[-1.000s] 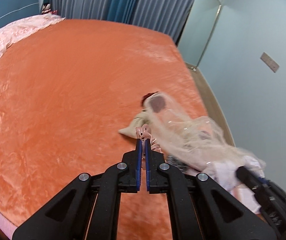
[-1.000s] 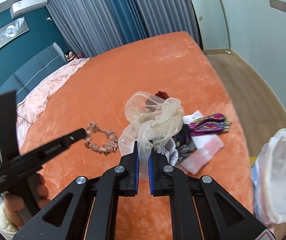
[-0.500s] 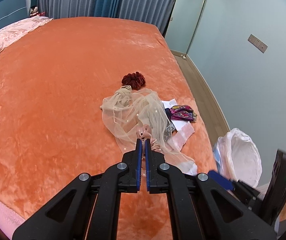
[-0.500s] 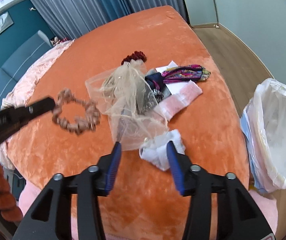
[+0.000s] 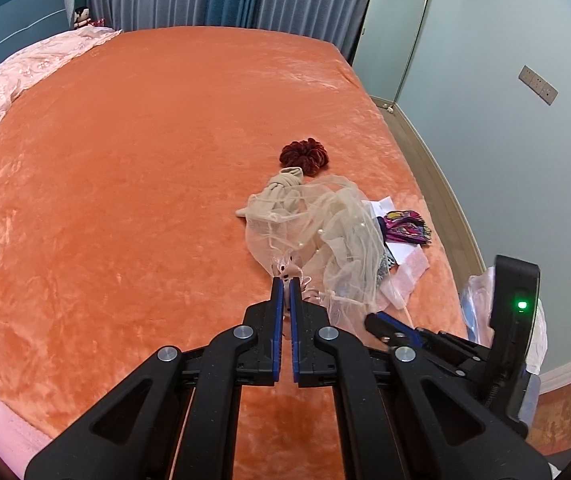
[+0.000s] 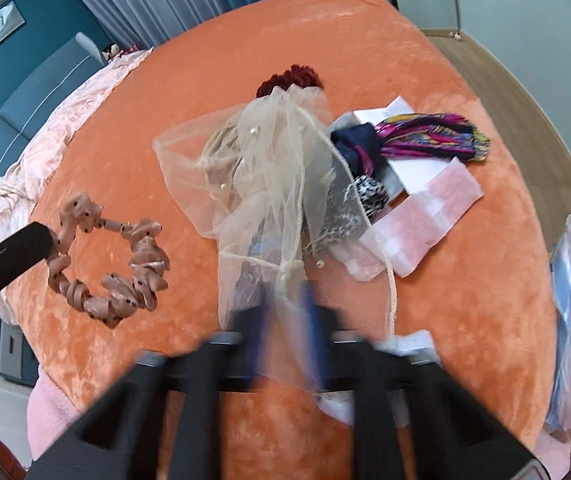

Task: Collect trash
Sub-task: 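Carry both items to the trash bin and open both tools over it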

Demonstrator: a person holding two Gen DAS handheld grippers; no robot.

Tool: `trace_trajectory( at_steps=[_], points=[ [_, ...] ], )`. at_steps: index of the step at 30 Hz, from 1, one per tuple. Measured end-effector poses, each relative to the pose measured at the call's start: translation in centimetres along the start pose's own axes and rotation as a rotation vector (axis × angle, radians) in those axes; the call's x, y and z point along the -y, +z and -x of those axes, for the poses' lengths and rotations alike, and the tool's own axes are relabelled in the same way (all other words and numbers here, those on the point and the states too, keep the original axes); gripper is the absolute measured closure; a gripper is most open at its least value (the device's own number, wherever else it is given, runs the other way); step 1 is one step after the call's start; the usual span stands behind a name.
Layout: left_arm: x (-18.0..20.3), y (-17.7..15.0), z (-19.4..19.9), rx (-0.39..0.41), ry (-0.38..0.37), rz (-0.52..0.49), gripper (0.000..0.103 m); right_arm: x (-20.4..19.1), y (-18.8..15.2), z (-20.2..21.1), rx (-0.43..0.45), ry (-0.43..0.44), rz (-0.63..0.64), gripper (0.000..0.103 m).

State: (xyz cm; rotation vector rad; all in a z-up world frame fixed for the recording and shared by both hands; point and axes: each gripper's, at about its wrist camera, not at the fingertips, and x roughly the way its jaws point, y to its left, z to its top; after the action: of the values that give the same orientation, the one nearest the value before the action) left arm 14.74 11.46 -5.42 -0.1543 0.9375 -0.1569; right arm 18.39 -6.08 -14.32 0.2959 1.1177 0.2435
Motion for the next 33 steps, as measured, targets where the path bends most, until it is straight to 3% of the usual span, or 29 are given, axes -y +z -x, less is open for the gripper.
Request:
trace_trajectory(
  at_steps=[4,12,17,21,25,33],
  points=[
    [0.2,0.7,0.7,0.018,-0.009,0.002,0.1,-0.8,1.5,4.0,0.105,0.038,0.019,0.101],
    [4.0,2.8,4.7,0.098,-0.055,-0.065,0.1,-0.8,6.8,17.9,0.426,0.104,0.003,0.101],
    [7.8,4.1,6.9,0.141,-0.11,-0.126,0.1,1.8,8.0,25.8,0.58,0.081,-0.041,0.101],
    [12.2,4.8,8.3,0.167,-0.172,-0.197,0.1,4.8,7.2,31.1,0.678,-0.021,-0.087,0.101],
    [16.8,4.7,8.8,0.173,-0.235,-0.276,0.1,8.1,5.2,34.1,0.723,-0.132,-0.142,0.101],
    [26.8,1.9,6.7,0.091,-0.388,-0.432,0.099,16.5,0.7,34.4,0.681,-0.201,-0.339,0.101]
  ],
)
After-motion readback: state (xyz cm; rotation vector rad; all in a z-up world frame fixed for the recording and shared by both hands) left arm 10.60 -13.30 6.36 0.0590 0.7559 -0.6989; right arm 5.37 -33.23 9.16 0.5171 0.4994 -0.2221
